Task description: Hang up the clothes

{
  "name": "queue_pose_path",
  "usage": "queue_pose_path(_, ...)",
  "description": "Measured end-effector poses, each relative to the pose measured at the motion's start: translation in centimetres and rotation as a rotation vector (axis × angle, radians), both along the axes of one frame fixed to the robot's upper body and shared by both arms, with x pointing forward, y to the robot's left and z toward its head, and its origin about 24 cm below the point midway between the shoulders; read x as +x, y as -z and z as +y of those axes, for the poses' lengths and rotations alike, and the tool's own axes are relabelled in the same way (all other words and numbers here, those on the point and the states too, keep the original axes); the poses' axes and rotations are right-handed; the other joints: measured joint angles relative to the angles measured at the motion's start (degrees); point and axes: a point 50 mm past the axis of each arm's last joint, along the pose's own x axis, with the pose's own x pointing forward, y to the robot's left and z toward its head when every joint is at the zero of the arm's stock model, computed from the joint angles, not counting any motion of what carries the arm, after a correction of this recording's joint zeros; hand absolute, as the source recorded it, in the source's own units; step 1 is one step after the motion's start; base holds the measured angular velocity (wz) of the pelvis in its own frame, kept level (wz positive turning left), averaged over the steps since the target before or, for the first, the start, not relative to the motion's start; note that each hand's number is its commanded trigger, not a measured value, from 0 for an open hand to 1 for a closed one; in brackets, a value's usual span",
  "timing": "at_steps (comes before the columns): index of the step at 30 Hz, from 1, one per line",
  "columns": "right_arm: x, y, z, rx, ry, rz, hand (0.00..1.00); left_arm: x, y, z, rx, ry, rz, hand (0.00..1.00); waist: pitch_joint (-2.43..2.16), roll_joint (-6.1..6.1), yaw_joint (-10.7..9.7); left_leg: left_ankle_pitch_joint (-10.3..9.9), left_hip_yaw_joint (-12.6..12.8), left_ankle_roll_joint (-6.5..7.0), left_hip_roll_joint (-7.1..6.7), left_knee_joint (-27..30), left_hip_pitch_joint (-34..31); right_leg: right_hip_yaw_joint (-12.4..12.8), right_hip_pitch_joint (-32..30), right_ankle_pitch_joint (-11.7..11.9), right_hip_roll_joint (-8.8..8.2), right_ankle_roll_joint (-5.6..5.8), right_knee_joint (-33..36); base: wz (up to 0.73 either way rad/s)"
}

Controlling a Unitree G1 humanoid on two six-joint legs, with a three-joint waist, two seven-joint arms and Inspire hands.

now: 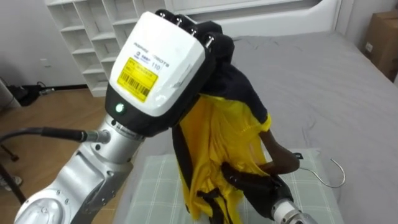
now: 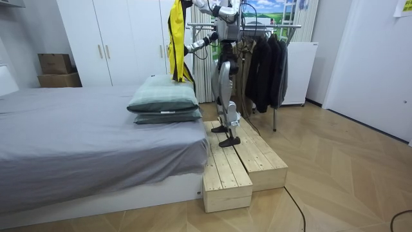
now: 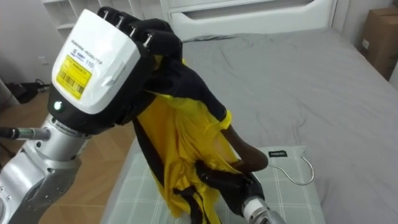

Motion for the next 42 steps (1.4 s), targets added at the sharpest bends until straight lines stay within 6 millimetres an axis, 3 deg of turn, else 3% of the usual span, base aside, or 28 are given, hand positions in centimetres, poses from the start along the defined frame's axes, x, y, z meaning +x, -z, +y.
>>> queue_pose_path(20,0.1,-0.2,-0.3,-0.068,-0.047,-0.033,1.00,0.1,0.1,0.0,0.014,-0.009,0.022,1.00,0.15,-0.26,-0.03,0.00,0.09,0.00,-0.01,-0.14,0.04,-0.04,-0.08,-0.01,0.01,0.02,-0.33,0.00)
queue_pose_path(21,0.1,-0.2,-0.4,-0.074,-0.047,-0.034,1.00,0.2,0.1,0.0,0.016,-0.012,0.028,0.85,0.22,-0.36,-0.03,0.00,0.12,0.00,-0.01,-0.16,0.13,0.01,-0.06,-0.01,0.01,0.01,-0.30,0.00)
queue_pose_path(22,0.1,-0.2,-0.5,-0.081,-0.048,-0.035,1.00,0.2,0.2,0.1,0.018,-0.014,0.033,0.77,0.25,-0.40,-0.03,0.00,0.16,0.00,0.01,-0.16,0.17,0.06,-0.06,-0.01,0.03,0.01,-0.26,-0.03)
queue_pose_path(23,0.1,-0.2,-0.7,-0.105,-0.053,-0.039,1.00,0.2,0.4,0.1,0.016,-0.020,0.044,0.37,0.26,-0.56,-0.06,0.00,0.20,0.00,0.01,-0.21,0.20,0.13,-0.13,-0.01,0.04,0.02,-0.21,-0.05)
queue_pose_path(25,0.1,-0.2,-1.1,-0.132,-0.062,-0.037,1.00,0.3,0.9,0.3,0.015,-0.031,0.067,0.00,0.29,-0.90,-0.43,0.00,0.42,0.00,0.02,-0.36,0.31,0.34,-0.20,-0.01,0.06,0.02,-0.23,-0.05)
queue_pose_path(32,0.0,-0.3,-2.8,-0.363,-0.161,-0.049,1.00,1.9,3.2,1.6,0.056,-0.110,0.227,0.00,0.00,-3.41,-0.35,0.00,0.91,0.00,0.08,-0.52,0.16,1.29,-0.87,0.00,0.16,0.01,-0.02,-0.06)
queue_pose_path(37,0.2,-0.9,-3.1,-0.459,-0.219,-0.093,1.00,2.2,3.8,2.0,0.066,-0.129,0.305,0.00,-0.17,-3.78,-0.84,0.00,1.64,0.01,0.12,-0.55,-0.17,1.84,-1.67,0.01,0.12,0.02,0.44,-0.07)
queue_pose_path(40,-0.6,-0.5,-3.8,-0.529,-0.260,-0.073,1.00,2.0,5.6,2.7,0.089,-0.180,0.410,0.00,-0.42,-3.98,-0.91,0.00,2.16,0.00,0.22,-1.09,0.96,2.35,-1.05,0.01,0.21,0.02,0.44,-0.08)
queue_pose_path(42,-1.6,0.3,-5.1,-0.588,-0.258,-0.035,1.00,2.4,8.0,3.8,0.126,-0.238,0.531,0.00,-0.49,-4.21,-1.07,0.00,2.34,0.00,0.25,-1.09,1.42,2.53,-0.78,0.01,0.23,0.02,0.49,-0.05)
